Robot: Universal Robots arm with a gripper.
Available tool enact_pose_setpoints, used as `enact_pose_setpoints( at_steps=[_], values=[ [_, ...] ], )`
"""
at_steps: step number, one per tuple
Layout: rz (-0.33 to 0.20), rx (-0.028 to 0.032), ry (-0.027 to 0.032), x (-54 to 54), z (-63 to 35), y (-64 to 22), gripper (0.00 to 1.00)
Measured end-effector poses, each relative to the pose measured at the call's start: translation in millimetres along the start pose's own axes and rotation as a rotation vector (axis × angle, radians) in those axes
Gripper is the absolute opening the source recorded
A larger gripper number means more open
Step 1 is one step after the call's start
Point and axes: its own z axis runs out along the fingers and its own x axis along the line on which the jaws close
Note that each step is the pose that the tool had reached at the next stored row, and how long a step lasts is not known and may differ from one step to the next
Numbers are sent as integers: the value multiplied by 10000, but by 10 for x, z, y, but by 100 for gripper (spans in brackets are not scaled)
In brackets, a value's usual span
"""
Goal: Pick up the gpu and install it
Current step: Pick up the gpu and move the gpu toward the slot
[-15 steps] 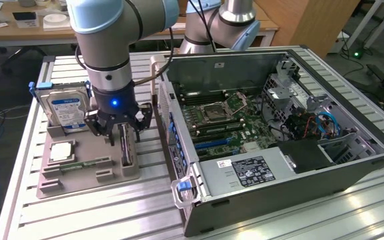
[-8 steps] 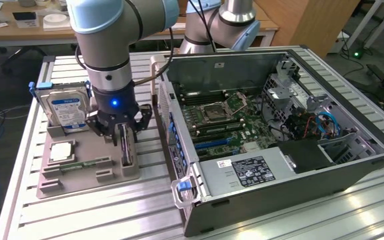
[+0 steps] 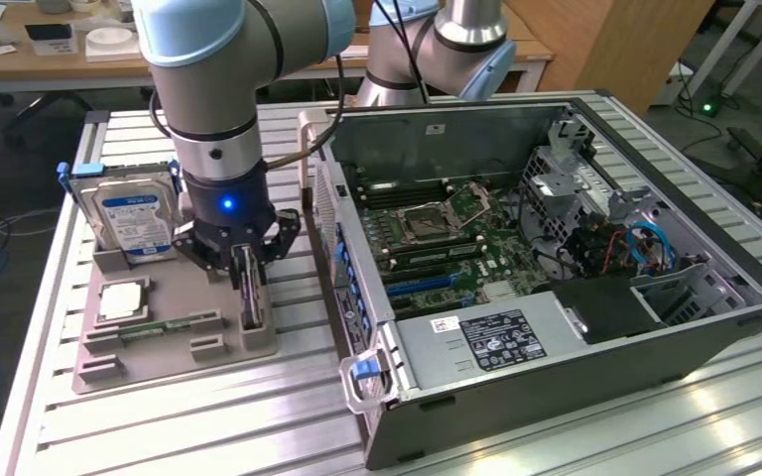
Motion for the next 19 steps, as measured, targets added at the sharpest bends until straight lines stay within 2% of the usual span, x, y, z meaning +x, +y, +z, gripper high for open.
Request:
enact_pose_setpoints(
  at_steps=[10, 11, 12, 14, 19],
  values=[
    [-1, 1, 2, 1, 22, 10, 39],
    [0, 0, 1, 1, 22, 11, 37],
    [0, 1, 3, 1, 22, 11, 31],
    [0, 1, 1, 1, 22, 11, 28],
    [0, 0, 0, 1, 22, 11, 28]
  ],
)
